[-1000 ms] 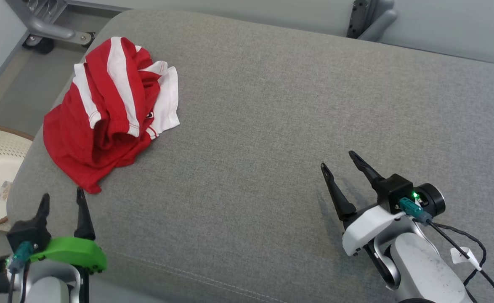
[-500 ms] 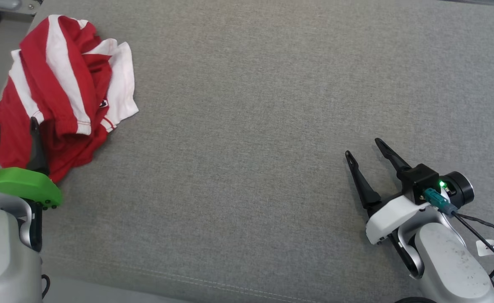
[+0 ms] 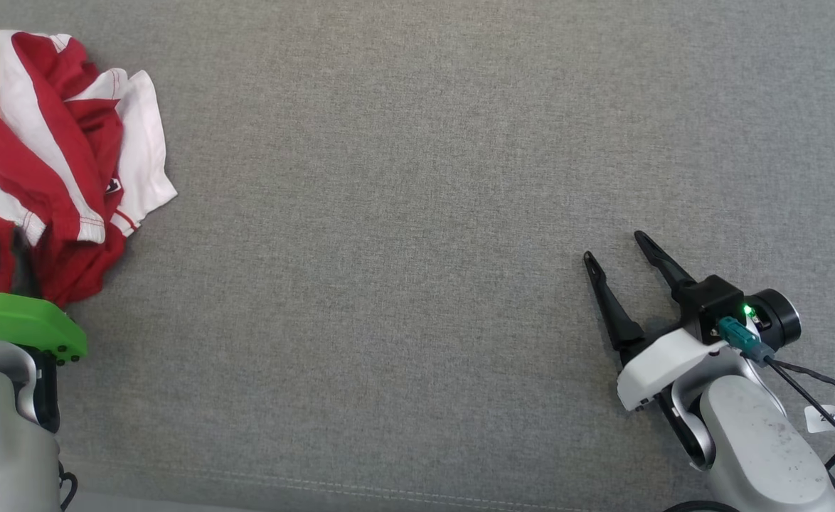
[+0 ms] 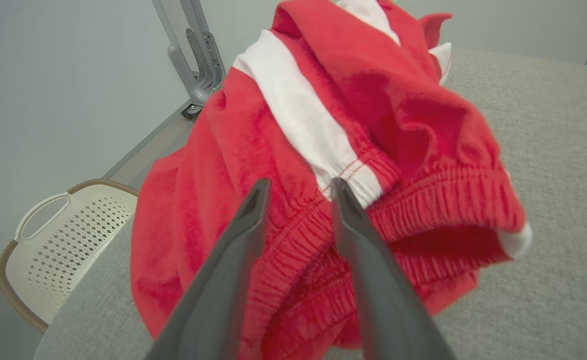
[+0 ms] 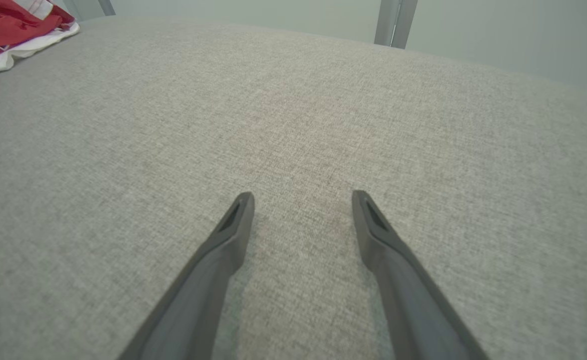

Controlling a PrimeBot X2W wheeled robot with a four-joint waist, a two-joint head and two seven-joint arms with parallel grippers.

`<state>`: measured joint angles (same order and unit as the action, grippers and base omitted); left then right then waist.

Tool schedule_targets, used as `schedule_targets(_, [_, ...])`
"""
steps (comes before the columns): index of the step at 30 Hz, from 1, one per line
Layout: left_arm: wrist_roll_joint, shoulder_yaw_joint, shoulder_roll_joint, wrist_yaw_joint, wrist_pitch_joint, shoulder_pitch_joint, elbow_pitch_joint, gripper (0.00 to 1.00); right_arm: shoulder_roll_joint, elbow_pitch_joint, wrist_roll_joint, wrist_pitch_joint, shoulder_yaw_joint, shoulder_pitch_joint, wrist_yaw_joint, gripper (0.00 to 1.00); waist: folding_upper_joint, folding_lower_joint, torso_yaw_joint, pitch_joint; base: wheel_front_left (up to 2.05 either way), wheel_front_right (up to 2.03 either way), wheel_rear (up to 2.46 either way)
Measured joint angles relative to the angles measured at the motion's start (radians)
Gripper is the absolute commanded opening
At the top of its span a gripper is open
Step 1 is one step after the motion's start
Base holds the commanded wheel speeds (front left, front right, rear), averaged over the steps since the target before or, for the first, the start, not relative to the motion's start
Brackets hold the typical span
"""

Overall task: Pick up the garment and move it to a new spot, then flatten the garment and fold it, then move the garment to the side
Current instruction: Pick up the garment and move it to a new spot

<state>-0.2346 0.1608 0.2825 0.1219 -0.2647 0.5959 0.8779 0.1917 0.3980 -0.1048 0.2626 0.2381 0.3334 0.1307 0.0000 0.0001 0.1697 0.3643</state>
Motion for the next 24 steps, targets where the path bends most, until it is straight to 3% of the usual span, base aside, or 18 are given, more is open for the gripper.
schedule_targets(12, [0.013,0.025,0.012,0.006,0.0,0.011,0.012,0.0,-0.009,0.007,-0.013,0.0,-0.009,-0.002,0.0,1.0,0.0,-0.0001,-0.002,-0.024,0.0,0.0,0.0])
schedule_targets(13, [0.016,0.024,0.011,0.006,0.0,0.009,-0.005,0.29,-0.009,0.008,-0.014,0.0,-0.01,-0.002,0.0,1.0,0.0,-0.0001,-0.002,-0.025,0.0,0.0,0.0])
schedule_targets(14, [0.02,0.022,0.01,0.006,0.0,0.006,-0.021,0.92,-0.011,0.009,-0.016,0.0,-0.012,-0.004,0.0,1.0,0.0,-0.0001,-0.002,-0.027,0.0,0.0,0.0])
schedule_targets(15, [0.026,0.015,0.008,0.006,0.0,-0.003,-0.037,1.0,-0.013,0.011,-0.016,0.0,-0.015,-0.007,0.0,1.0,0.0,-0.0001,-0.002,-0.03,0.0,0.0,0.0])
schedule_targets(24, [0.048,-0.02,-0.01,0.007,0.0,-0.069,-0.047,1.0,-0.019,0.021,-0.017,0.0,-0.024,-0.023,0.0,1.0,0.0,-0.0001,0.002,-0.037,0.0,0.0,0.0])
